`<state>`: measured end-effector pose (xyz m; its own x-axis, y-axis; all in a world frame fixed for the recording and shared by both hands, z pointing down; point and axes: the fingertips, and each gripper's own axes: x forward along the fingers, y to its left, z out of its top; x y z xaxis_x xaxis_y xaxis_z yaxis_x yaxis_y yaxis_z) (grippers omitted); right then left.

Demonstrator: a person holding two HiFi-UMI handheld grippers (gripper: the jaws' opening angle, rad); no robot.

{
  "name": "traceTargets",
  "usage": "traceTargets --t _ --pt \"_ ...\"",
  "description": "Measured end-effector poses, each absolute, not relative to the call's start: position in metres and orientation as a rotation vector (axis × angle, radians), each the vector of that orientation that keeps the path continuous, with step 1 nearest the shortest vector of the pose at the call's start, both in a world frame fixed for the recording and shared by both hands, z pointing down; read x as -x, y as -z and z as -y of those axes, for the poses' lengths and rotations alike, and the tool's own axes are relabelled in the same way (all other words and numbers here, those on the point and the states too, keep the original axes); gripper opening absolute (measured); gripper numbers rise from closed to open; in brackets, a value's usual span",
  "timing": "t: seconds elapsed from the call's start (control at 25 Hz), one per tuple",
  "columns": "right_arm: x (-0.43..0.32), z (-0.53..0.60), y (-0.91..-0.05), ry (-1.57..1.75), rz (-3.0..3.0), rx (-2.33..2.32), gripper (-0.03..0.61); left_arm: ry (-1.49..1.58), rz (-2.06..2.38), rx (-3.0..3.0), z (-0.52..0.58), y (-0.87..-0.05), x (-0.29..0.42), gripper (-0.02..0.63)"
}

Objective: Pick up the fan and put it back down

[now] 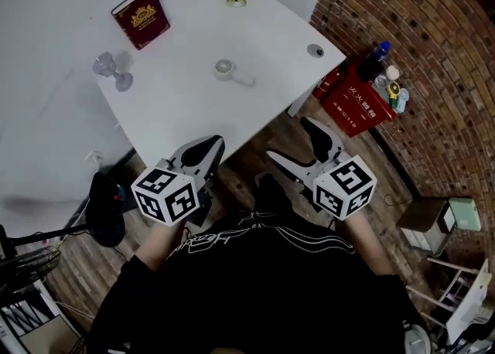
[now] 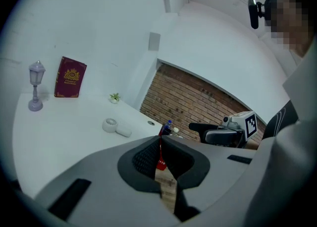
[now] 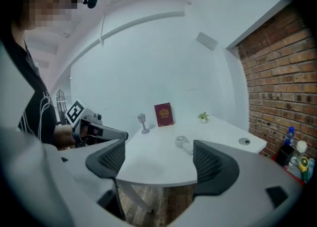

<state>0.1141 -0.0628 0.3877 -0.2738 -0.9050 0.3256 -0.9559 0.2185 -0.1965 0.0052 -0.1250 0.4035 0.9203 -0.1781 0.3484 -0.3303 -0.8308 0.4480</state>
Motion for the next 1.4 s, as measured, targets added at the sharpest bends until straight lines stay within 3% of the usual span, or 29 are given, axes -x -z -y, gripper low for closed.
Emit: traceTargets --t 0.64,1.4 --pt "-0.163 0.208 -0.426 -0.578 2.432 -1.426 0.405 -0.340 0.684 -2.456 0.223 -0.412 -0.047 0.032" --pt "-0.149 0.295 -0.538 -0.554 2.279 -1.139 0.371 -0.274 1.009 -2.290 0.264 -0.441 -0.011 0.032"
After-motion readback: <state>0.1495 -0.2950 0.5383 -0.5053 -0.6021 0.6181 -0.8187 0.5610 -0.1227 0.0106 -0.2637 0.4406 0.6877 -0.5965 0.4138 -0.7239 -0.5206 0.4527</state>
